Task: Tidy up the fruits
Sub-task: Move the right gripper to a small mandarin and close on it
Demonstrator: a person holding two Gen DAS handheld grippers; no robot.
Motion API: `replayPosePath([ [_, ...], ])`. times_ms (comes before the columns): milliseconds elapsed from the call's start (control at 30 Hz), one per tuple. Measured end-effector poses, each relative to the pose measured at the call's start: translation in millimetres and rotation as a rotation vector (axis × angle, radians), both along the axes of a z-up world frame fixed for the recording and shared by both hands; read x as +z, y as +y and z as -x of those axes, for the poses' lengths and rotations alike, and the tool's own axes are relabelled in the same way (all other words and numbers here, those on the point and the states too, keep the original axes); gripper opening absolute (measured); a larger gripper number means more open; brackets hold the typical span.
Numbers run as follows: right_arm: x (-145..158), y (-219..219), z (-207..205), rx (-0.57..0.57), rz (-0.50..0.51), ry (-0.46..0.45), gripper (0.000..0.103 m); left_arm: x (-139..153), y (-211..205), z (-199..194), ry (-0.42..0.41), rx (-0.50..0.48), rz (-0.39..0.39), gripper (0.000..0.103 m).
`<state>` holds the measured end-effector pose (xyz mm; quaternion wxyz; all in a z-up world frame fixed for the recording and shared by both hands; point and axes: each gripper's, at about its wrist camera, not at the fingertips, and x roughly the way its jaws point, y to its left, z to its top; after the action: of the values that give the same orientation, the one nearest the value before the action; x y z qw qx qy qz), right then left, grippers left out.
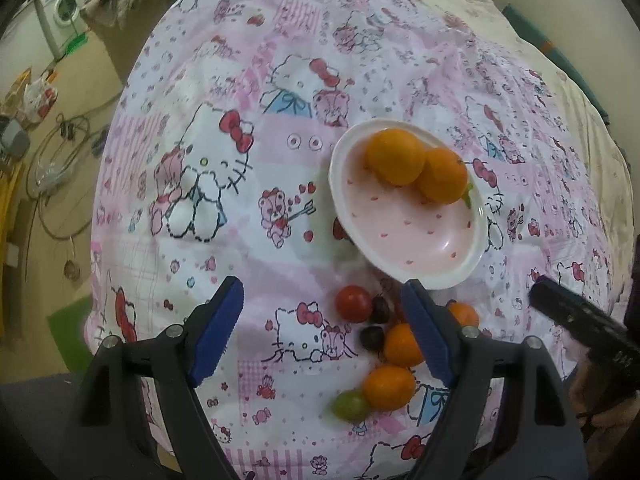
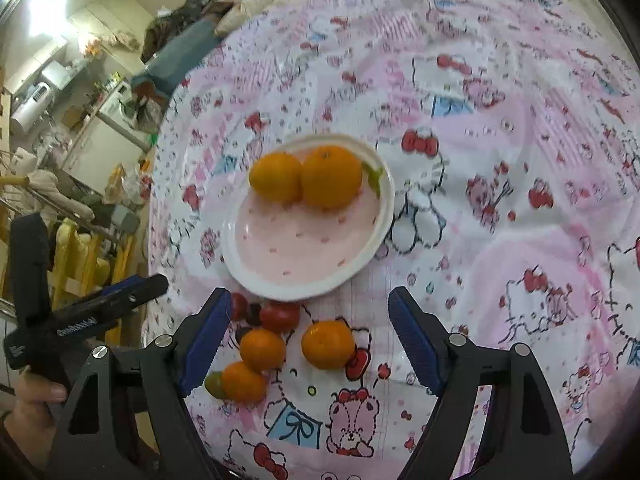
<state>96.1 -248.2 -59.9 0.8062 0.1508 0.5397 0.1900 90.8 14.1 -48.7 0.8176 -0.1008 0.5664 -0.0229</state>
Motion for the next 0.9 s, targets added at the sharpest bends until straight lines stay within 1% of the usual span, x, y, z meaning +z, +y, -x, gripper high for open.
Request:
replayPosePath([
  [67,-11.1,1.6,-0.9,0.000,-0.013,0.047,0.079,-2.5,-0.7,0.1,0.010,0.002,-0.002,0.079],
  [167,-28.2,5.0,-3.1,-0.003,-0.013,0.117,0.070,-6.0,-1.8,-0.4,0.027,0.005,-0.002,0.079],
  [200,-35.1,7.5,-3.7,0.004,-0.011,0.147,0.066,-6.6,-2.1,-0.7,0.031,0.006,-0.001,0.079],
  [300,-52.0,15.3,-4.1,0.024,0.000,0.201,0.059,-8.0,-1.2,-1.4,0.042,0.017,0.003,0.079],
  [400,-62.4,23.5,-3.4,0.041,0.042,0.228,0.058,-9.4,1.3,-1.9,0.048,0.028,0.004,0.079],
  [500,-68.6,31.1,-2.0,0.058,0.072,0.237,0.058,-11.7,4.2,-2.8,0.061,0.039,0.009,0.079],
  [633,-77.5,40.2,-0.3,0.080,0.138,0.240,0.052,-14.8,6.8,-3.6,0.078,0.057,0.011,0.079],
  [700,-78.8,42.5,-0.1,0.088,0.163,0.231,0.051,-14.9,6.1,-3.4,0.079,0.058,0.012,0.079],
  [733,-78.9,43.9,-0.2,0.091,0.172,0.225,0.046,-14.9,6.2,-3.5,0.078,0.056,0.010,0.079],
  [833,-74.8,45.1,-0.8,0.105,0.188,0.204,0.044,-15.8,1.7,-2.5,0.076,0.040,-0.008,0.079],
  [900,-67.2,47.3,1.0,0.118,0.181,0.169,0.044,-17.9,-0.4,-2.5,0.080,0.029,-0.025,0.079],
])
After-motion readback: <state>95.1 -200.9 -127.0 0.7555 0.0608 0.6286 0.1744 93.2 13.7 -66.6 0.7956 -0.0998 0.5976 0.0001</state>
